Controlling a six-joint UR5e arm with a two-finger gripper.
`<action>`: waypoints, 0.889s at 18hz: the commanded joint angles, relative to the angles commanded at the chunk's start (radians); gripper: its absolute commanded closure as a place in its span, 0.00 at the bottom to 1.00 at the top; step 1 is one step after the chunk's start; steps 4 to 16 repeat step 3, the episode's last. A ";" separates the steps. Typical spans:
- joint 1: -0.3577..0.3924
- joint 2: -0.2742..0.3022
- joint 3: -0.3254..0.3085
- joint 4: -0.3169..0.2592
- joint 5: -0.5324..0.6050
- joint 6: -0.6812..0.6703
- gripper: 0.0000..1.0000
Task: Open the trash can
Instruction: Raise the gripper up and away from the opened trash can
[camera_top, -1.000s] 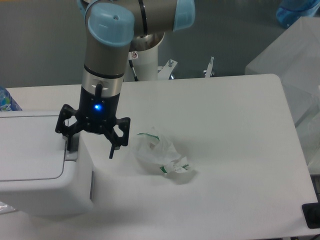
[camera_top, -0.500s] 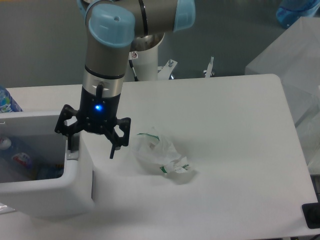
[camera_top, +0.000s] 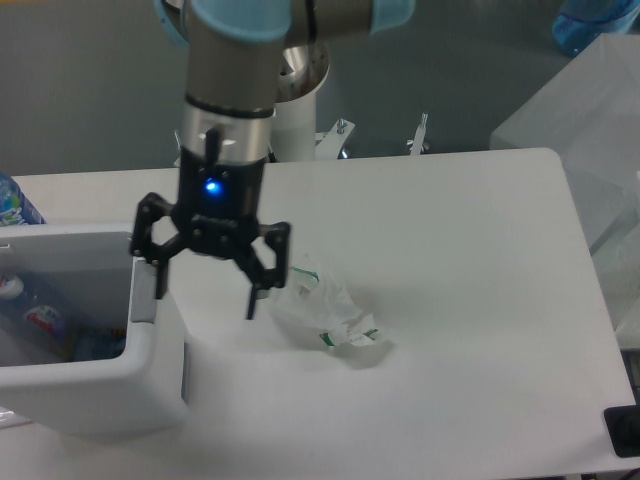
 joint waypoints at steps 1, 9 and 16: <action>0.000 -0.002 0.000 -0.020 0.031 0.055 0.00; 0.000 -0.003 0.000 -0.039 0.063 0.129 0.00; 0.000 -0.003 0.000 -0.039 0.063 0.129 0.00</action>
